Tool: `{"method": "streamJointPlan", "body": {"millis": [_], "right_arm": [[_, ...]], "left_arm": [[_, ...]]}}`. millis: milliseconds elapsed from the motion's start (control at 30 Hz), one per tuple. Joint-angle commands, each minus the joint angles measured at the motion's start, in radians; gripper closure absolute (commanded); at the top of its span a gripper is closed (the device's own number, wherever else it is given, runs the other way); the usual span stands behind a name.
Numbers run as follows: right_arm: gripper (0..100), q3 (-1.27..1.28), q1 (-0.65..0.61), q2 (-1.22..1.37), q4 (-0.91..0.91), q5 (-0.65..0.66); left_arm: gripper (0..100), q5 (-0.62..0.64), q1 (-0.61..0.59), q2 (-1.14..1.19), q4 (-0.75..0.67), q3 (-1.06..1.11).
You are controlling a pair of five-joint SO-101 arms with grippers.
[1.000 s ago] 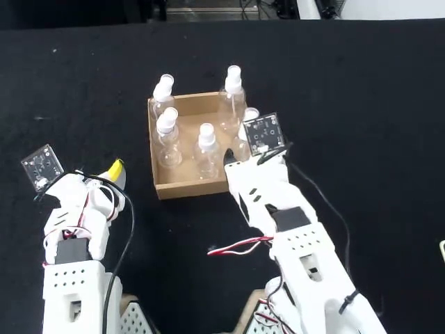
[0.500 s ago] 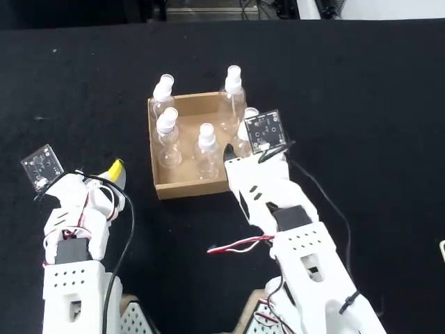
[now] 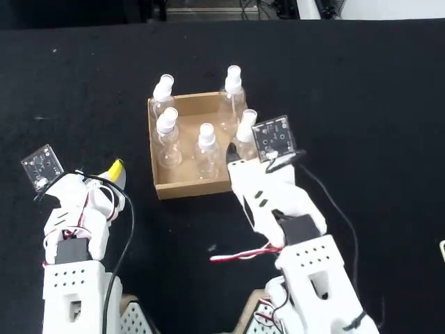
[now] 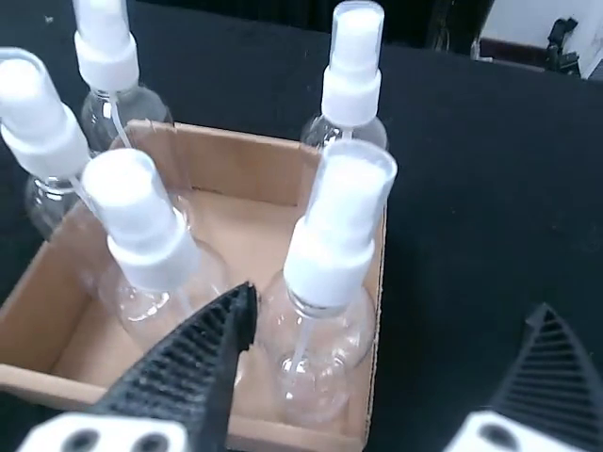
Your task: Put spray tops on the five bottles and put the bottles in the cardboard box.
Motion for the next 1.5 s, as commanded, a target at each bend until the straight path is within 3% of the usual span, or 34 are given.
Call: {"method": "streamJointPlan", "body": {"millis": [0, 233, 367, 433, 500, 667, 800, 967, 1100, 1467], "right_arm": [[60.6, -0.033, -0.009, -0.059, 0.012, 0.0], [63.3, -0.093, -0.003, -0.222, 0.275, 0.0], [87.5, -0.097, 0.064, -0.354, 0.374, 0.003], [99.5, -0.099, 0.141, -0.421, 0.397, 0.012], [94.1, -0.09, 0.229, -0.479, 0.459, 0.031], [98.8, -0.028, 0.365, -0.602, 0.594, 0.069], [98.7, 0.067, 0.374, -0.714, 0.661, 0.069], [98.4, 0.113, 0.371, -0.878, 0.77, 0.075], [98.4, 0.162, 0.377, -0.843, 0.758, 0.077], [98.4, 0.409, 0.379, -0.837, 0.816, 0.075]], "left_arm": [[79, 0.003, -0.008, -0.012, -0.023, -0.01], [79, 0.003, -0.01, -0.012, -0.018, -0.008], [79, 0.003, -0.01, -0.012, -0.017, -0.002], [85, 0.003, -0.005, -0.012, -0.006, -0.004], [97, -0.002, -0.001, -0.012, 0.017, -0.013], [98, -0.04, 0.001, -0.012, 0.026, -0.018], [97, -0.04, 0.001, -0.051, 0.071, -0.018], [97, -0.055, 0.018, -0.285, 0.252, -0.013], [97, -0.189, 0.09, -0.52, 0.345, 0.082], [97, -0.43, 0.053, -0.511, 0.358, 0.203]]}}
